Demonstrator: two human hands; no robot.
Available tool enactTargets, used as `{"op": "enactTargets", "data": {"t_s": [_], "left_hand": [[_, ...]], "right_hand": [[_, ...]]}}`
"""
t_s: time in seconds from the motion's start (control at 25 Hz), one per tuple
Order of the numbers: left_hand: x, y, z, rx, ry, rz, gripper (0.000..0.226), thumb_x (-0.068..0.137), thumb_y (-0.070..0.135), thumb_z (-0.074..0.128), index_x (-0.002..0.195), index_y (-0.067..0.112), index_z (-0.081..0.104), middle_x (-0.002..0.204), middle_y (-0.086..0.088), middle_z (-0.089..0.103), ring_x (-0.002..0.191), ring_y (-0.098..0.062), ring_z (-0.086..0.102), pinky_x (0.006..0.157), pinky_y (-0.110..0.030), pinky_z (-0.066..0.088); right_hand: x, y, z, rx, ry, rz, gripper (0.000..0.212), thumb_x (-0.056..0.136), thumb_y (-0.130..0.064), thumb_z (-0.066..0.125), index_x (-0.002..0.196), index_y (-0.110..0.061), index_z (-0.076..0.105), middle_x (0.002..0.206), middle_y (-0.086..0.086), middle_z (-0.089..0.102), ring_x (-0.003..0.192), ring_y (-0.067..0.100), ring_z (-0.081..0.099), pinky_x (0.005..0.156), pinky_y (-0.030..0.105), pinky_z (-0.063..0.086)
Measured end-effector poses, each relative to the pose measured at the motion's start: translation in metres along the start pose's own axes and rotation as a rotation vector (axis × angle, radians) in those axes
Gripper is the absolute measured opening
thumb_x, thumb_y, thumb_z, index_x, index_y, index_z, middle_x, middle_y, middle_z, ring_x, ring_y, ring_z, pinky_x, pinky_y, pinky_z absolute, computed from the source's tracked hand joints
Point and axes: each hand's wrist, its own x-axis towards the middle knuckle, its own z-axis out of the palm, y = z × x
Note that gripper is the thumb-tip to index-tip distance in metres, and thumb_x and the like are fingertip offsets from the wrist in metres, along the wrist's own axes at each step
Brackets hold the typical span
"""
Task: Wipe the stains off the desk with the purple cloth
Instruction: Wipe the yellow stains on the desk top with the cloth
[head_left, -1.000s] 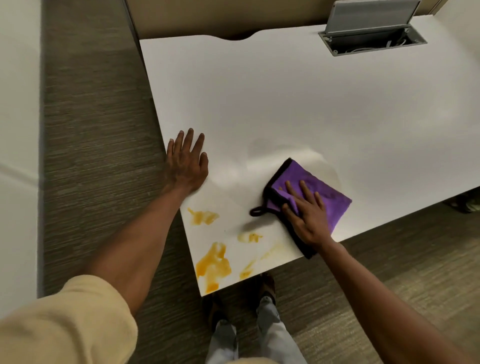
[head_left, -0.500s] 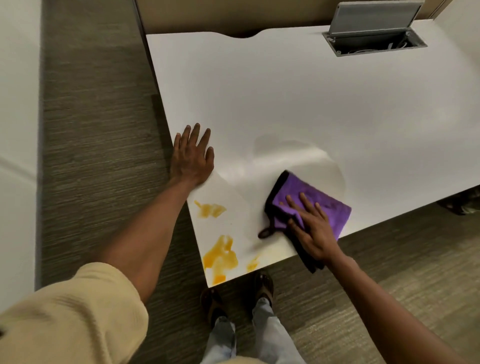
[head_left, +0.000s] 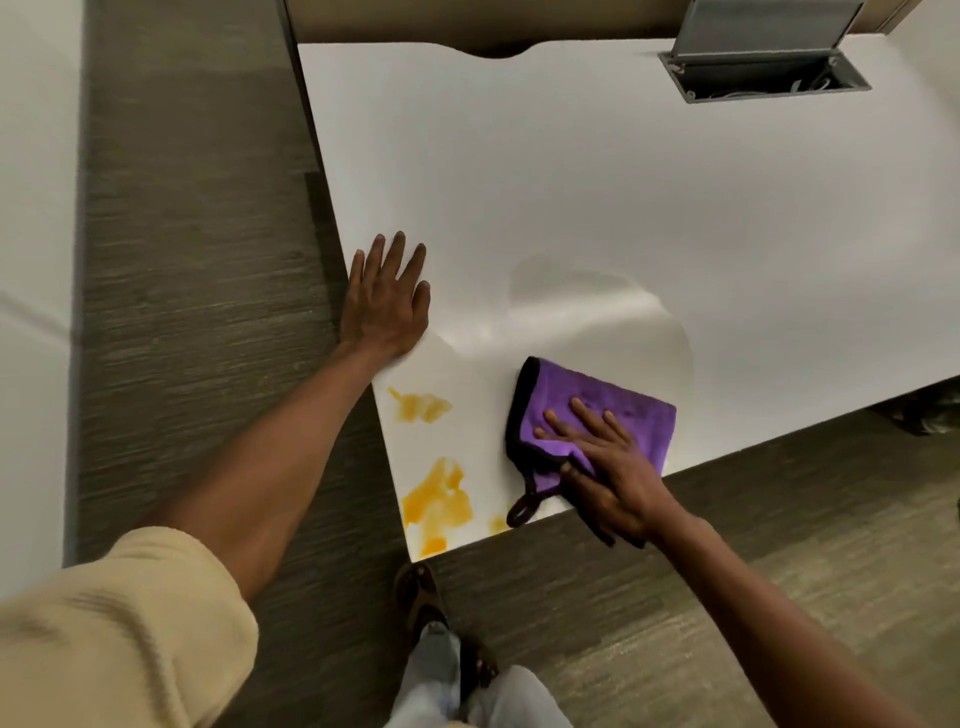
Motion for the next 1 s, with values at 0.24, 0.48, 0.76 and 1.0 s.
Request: {"op": "enactTargets", "data": {"t_s": [0.24, 0.48, 0.76, 1.0], "left_hand": [[0.004, -0.010, -0.001, -0.106, -0.083, 0.007, 0.056, 0.105, 0.042, 0.037, 0.158, 0.023, 0.031, 0.168, -0.007, 0.016, 0.156, -0.024, 0.008, 0.127, -0.041, 0.001], [-0.003, -0.023, -0.005, -0.028, -0.074, 0.128, 0.061, 0.103, 0.047, 0.030, 0.158, 0.022, 0.028, 0.168, -0.009, 0.017, 0.156, -0.026, 0.011, 0.126, -0.042, 0.005], [-0.003, -0.024, -0.003, -0.085, -0.045, 0.117, 0.059, 0.103, 0.050, 0.033, 0.156, 0.023, 0.035, 0.167, -0.007, 0.022, 0.155, -0.025, 0.015, 0.127, -0.043, 0.008], [-0.003, -0.026, -0.007, -0.064, -0.069, 0.140, 0.057, 0.106, 0.046, 0.031, 0.158, 0.024, 0.029, 0.168, -0.007, 0.016, 0.157, -0.024, 0.008, 0.127, -0.044, 0.005]], "right_hand": [[0.077, -0.059, 0.028, -0.107, 0.107, 0.105, 0.057, 0.105, -0.062, 0.020, 0.160, -0.046, 0.024, 0.169, -0.021, 0.012, 0.161, 0.014, -0.007, 0.129, 0.047, -0.005], [0.050, -0.027, 0.016, -0.084, -0.051, -0.191, 0.050, 0.108, -0.057, 0.029, 0.157, -0.053, 0.025, 0.169, -0.027, 0.016, 0.161, 0.010, 0.001, 0.130, 0.042, -0.002], [0.112, -0.086, 0.036, -0.105, 0.050, -0.083, 0.052, 0.106, -0.060, 0.019, 0.157, -0.051, 0.019, 0.167, -0.023, 0.017, 0.161, 0.015, -0.002, 0.128, 0.044, -0.005], [0.083, -0.051, 0.022, -0.061, -0.089, -0.274, 0.049, 0.109, -0.053, 0.029, 0.158, -0.050, 0.028, 0.169, -0.024, 0.018, 0.162, 0.015, 0.002, 0.130, 0.049, -0.001]]}}
